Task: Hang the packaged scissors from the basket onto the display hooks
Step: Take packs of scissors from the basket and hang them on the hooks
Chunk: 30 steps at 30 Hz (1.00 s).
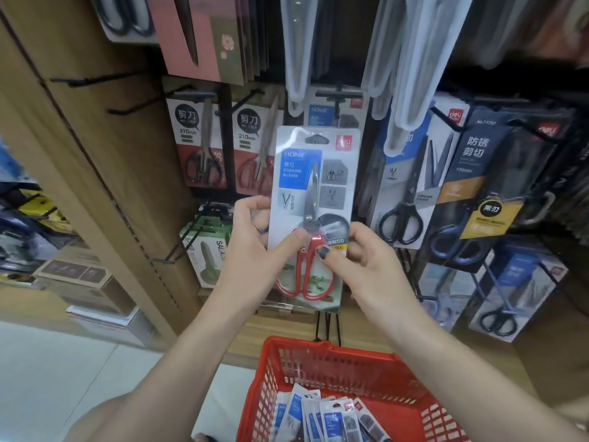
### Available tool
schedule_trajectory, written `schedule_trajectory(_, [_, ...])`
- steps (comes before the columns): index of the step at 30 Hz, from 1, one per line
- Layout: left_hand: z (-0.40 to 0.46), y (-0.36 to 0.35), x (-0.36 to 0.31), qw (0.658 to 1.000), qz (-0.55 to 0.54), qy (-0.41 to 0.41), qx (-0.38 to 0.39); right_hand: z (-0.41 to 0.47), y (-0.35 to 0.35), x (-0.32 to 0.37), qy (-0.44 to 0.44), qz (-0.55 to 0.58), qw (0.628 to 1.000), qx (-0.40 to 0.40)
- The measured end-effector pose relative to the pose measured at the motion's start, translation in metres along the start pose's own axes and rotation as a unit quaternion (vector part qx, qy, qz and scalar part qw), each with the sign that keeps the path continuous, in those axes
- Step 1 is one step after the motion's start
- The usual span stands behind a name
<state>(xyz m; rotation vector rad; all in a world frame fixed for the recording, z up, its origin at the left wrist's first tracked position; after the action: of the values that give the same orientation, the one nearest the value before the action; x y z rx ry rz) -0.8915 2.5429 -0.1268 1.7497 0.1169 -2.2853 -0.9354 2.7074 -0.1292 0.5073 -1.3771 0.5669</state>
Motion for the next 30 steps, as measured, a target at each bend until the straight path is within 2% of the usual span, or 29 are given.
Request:
schedule_trajectory(2, [0.001,-0.003,-0.003,1.000,0.001,-0.003,0.003,-0.004,0.005,0.016,0.008,-0.167,0.986,-0.015])
schedule_trajectory(3, [0.002,-0.003,-0.004,1.000,0.002,-0.007,0.002,-0.007,0.007,0.029,0.026,-0.274,0.961,-0.031])
schedule_trajectory(6, [0.001,-0.001,-0.008,1.000,0.000,-0.018,-0.009,-0.016,0.010,0.087,0.142,-0.506,0.845,-0.094])
schedule_trajectory(8, [0.001,0.001,-0.012,1.000,0.015,-0.022,-0.009,-0.021,0.011,0.126,0.219,-0.595,0.762,-0.132])
schedule_trajectory(10, [0.001,0.002,-0.016,0.999,0.030,-0.028,-0.008,-0.021,0.006,0.158,0.278,-0.664,0.680,-0.138])
schedule_trajectory(13, [0.000,-0.002,-0.022,0.999,0.039,-0.037,0.002,-0.009,0.000,0.187,0.264,-0.771,0.566,-0.121])
schedule_trajectory(14, [0.000,-0.003,-0.023,0.998,0.041,-0.039,0.006,-0.006,0.001,0.194,0.255,-0.795,0.537,-0.122])
schedule_trajectory(18, [-0.006,-0.005,-0.026,0.998,0.036,-0.045,0.013,0.001,-0.008,0.214,0.259,-0.845,0.459,-0.093])
schedule_trajectory(21, [-0.007,-0.007,-0.029,0.998,0.031,-0.049,0.008,0.018,-0.004,0.213,0.195,-0.891,0.406,-0.057])
schedule_trajectory(25, [-0.009,-0.008,-0.030,0.998,0.029,-0.047,0.011,0.031,-0.002,0.208,0.157,-0.927,0.339,-0.028])
schedule_trajectory(30, [-0.009,-0.008,-0.033,0.999,0.016,-0.051,0.003,0.054,0.001,0.195,0.078,-0.974,0.213,-0.005])
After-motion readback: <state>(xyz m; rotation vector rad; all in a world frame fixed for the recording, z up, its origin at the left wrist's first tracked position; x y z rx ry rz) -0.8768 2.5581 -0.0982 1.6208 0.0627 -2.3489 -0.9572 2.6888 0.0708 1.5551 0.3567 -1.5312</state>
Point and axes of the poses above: each hand's wrist, its own z-axis towards the middle knuckle, its own y-axis out of the back of the hand, x = y × z, the point moved 8 cm from there along z, towards the middle knuckle, and after that the axes turned 10 degrees about x, right-handed, at the moved point
